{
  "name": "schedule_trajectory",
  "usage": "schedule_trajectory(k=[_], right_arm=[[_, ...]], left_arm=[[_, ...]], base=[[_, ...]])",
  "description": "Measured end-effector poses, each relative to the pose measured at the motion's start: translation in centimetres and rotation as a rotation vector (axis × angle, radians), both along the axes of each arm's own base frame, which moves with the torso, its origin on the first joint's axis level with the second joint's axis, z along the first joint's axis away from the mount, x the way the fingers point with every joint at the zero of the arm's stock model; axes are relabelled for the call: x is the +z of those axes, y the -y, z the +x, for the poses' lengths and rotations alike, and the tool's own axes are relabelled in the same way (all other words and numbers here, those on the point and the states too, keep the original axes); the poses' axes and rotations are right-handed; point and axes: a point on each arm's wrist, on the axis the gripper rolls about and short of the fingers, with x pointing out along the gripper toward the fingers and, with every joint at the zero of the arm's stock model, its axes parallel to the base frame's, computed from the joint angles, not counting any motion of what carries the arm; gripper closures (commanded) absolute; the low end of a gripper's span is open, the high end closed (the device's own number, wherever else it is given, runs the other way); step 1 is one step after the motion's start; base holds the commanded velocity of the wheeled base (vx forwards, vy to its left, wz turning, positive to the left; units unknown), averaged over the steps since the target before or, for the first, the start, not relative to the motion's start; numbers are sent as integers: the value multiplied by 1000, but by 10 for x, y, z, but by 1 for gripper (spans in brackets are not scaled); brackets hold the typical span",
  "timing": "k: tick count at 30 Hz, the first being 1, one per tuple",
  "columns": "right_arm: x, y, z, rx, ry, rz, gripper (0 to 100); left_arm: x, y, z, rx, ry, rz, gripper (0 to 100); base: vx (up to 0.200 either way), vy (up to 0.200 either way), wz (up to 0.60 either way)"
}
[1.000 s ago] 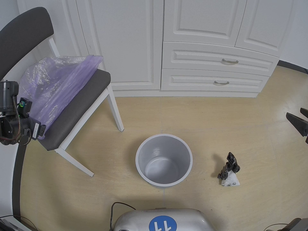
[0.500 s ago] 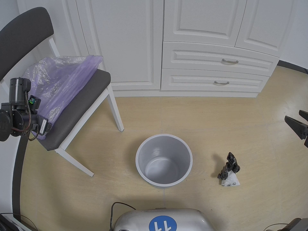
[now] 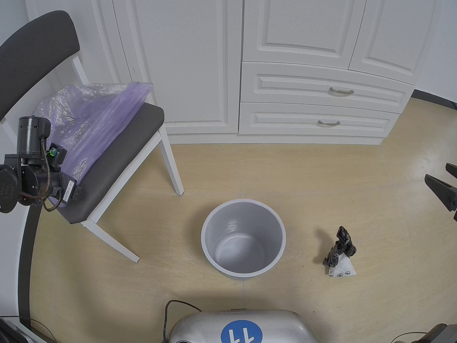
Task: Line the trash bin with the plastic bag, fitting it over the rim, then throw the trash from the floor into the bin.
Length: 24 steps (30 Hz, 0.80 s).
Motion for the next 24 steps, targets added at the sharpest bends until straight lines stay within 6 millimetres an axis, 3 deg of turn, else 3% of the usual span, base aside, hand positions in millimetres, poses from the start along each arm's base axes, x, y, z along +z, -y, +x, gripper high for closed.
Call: schedule_trajectory(k=[24], right_arm=[[-1,0,-8,6,25,-9,0]], left_arm=[[-3,-3,2,117,6,121,0]], base=[[0,0,0]])
